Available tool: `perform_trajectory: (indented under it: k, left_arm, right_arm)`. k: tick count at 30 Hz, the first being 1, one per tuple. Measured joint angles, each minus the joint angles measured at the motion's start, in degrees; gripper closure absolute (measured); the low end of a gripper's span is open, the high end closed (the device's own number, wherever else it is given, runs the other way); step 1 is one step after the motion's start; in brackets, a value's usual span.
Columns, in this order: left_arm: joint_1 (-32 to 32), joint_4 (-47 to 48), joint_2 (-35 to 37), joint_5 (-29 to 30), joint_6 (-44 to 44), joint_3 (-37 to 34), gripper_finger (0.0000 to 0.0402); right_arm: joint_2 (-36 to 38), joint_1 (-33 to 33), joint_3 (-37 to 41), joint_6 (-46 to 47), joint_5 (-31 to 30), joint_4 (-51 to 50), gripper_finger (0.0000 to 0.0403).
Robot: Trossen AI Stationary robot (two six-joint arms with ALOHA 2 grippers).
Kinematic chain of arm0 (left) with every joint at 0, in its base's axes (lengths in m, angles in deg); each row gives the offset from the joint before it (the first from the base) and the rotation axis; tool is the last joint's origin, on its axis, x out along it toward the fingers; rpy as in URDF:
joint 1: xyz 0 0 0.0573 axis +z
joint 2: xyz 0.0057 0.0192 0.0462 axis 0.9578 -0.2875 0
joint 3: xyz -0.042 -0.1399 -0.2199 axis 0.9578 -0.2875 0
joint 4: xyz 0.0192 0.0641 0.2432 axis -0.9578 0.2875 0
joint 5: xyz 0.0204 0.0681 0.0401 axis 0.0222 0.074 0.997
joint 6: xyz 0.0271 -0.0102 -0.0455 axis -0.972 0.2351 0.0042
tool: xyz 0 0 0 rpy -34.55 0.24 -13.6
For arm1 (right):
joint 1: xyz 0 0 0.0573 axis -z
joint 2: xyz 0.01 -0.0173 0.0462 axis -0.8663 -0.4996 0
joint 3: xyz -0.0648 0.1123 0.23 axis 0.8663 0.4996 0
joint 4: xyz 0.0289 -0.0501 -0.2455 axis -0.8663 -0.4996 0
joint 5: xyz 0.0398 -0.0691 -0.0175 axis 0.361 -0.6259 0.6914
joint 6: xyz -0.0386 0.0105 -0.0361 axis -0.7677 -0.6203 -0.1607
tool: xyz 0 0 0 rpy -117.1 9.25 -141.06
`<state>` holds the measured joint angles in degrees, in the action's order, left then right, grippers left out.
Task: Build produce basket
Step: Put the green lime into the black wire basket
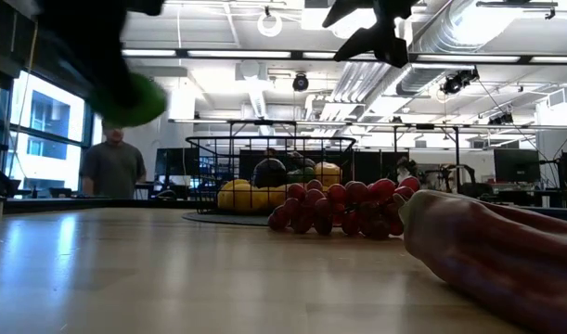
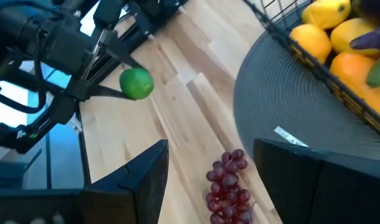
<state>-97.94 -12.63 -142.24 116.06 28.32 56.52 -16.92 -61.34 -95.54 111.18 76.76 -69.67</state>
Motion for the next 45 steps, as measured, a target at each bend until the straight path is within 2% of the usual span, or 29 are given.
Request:
perform_trajectory:
  k: [5, 11, 17, 22, 27, 33, 38, 45]
  left_arm:
    - [8.54, -0.86, 3.89, 3.65, -9.27, 0.0, 0.0213]
    - [19.14, -7.42, 8.36, 4.01, -22.25, 0.0, 0.0213]
    - [29.04, -17.23, 10.28, -1.02, -36.88, 0.0, 0.0213]
    - [35.83, -23.17, 10.28, -6.73, -45.23, 0.0, 0.0213]
    - [40.81, -26.67, 10.26, -8.24, -51.68, 0.0, 0.0213]
    - [46.65, -26.47, 8.99, -11.01, -57.59, 0.0, 0.0213]
    - [50.27, -24.55, 6.3, -15.47, -59.49, -0.04, 0.0213]
    - [53.5, -24.54, 2.45, -16.41, -62.51, -0.04, 0.0213]
  right_arm:
    - [-0.02, 0.82, 0.0, 2.7, -0.63, -0.34, 0.0188]
    - [-0.02, 0.98, 0.0, 5.42, -3.71, -0.58, 0.0188]
    - [-0.02, 0.96, 0.0, 9.43, -4.18, -1.97, 0.0188]
    - [-0.02, 0.91, 0.0, 13.18, -5.61, -4.23, 0.0188]
    - [-0.02, 0.91, 0.0, 17.53, -5.69, -7.73, 0.0188]
    - [-0.02, 0.89, 0.0, 23.89, -5.79, -12.14, 0.0188]
    - [-0.04, -0.62, 0.0, 27.83, -7.25, -13.89, 0.0188]
    - [-0.04, -3.64, 0.0, 32.91, -10.32, -16.32, 0.0188]
